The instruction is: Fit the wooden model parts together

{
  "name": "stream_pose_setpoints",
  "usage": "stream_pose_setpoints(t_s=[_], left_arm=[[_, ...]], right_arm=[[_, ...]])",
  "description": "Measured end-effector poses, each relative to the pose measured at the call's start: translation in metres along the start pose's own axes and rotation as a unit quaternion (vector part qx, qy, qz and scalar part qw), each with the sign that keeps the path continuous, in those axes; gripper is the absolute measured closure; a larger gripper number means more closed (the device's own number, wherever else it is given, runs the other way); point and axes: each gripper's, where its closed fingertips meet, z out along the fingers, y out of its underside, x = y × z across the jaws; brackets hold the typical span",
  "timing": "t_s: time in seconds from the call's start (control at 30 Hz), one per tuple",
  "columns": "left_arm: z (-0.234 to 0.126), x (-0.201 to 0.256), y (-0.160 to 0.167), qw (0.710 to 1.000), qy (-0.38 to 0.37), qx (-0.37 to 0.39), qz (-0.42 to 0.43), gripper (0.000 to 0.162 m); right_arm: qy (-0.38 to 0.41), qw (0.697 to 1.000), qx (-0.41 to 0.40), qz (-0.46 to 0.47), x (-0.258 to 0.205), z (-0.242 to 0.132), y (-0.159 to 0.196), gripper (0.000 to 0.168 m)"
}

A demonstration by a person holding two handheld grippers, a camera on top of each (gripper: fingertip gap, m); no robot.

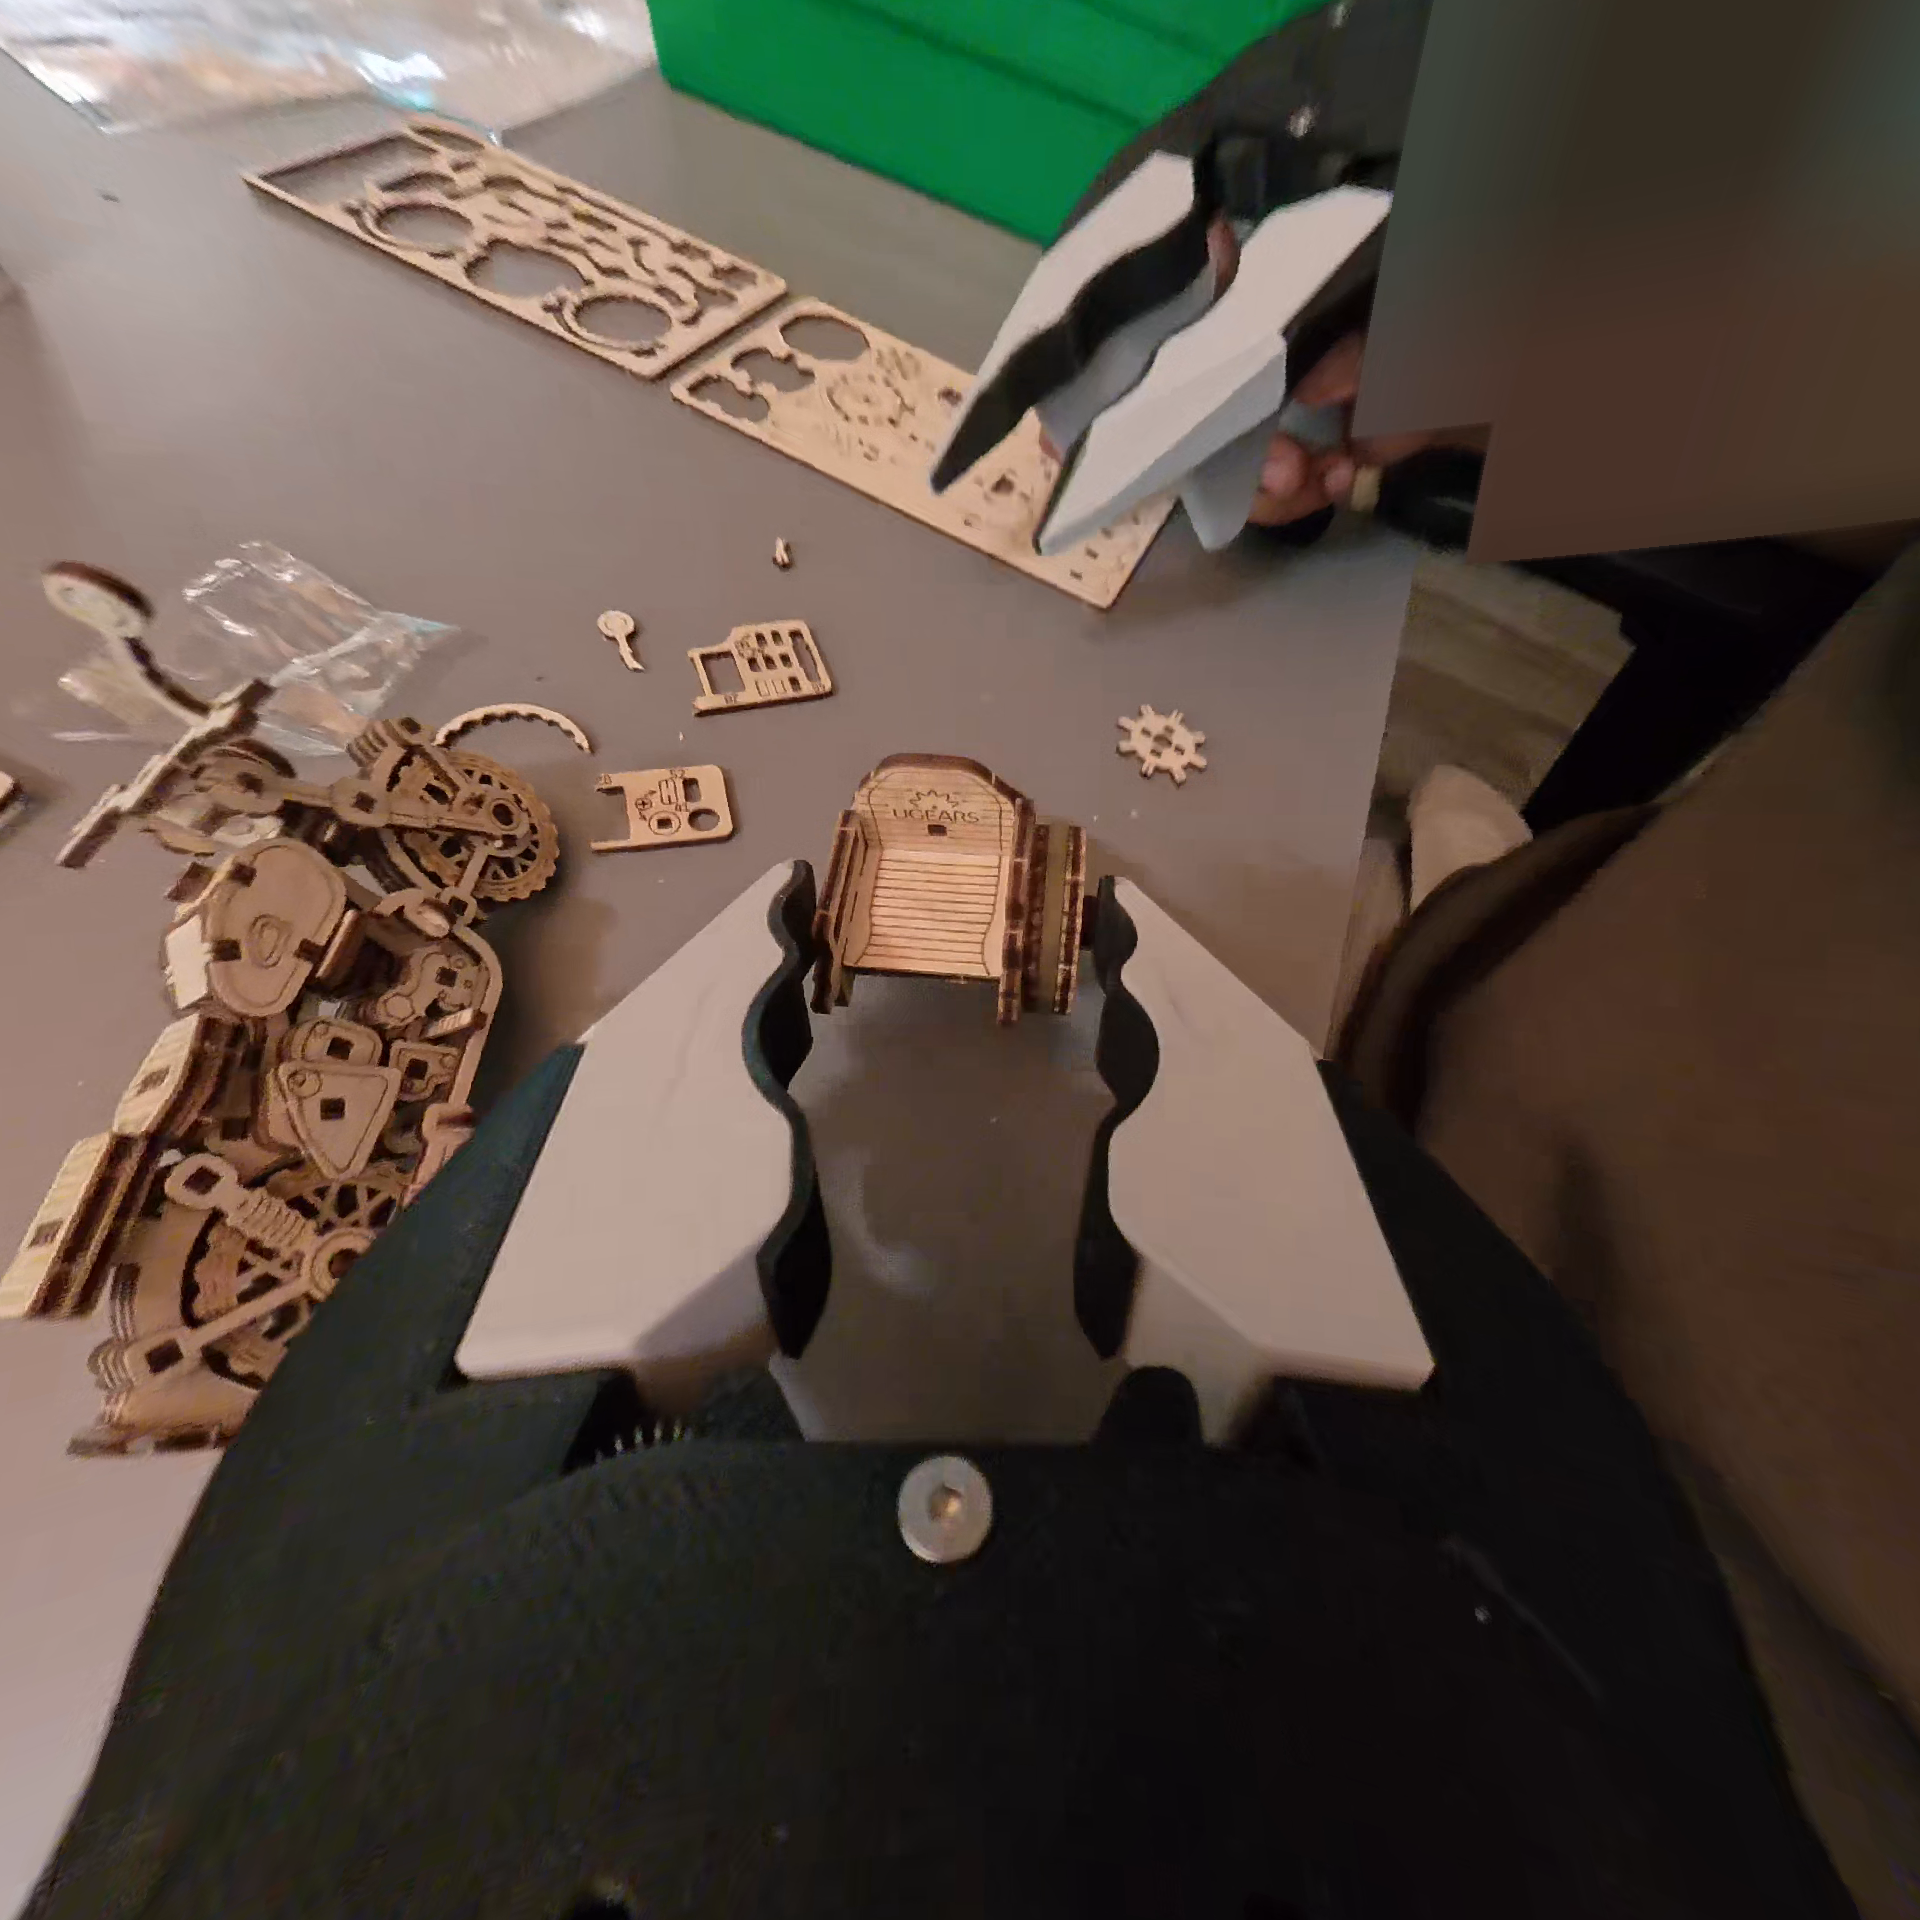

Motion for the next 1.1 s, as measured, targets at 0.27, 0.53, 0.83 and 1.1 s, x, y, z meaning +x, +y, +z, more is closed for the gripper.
stream_pose_setpoints(t_s=[0.27,0.53,0.83,1.1], left_arm=[[-0.007,-0.001,-0.015,0.993,0.028,0.070,-0.095,0.110],[-0.012,0.005,-0.025,0.988,0.037,0.109,-0.100,0.110],[-0.018,0.006,-0.040,0.980,0.052,0.147,-0.121,0.110],[-0.015,0.011,-0.029,0.976,0.099,0.118,-0.153,0.110]], right_arm=[[-0.041,0.999,-0.001,0.008,-0.008,-0.019,-0.003,0.142],[-0.044,0.999,0.000,0.001,-0.037,-0.002,-0.008,0.132],[0.013,1.000,-0.002,0.017,-0.049,-0.004,0.001,0.128],[-0.044,0.999,-0.021,0.011,-0.040,-0.003,0.018,0.132]])
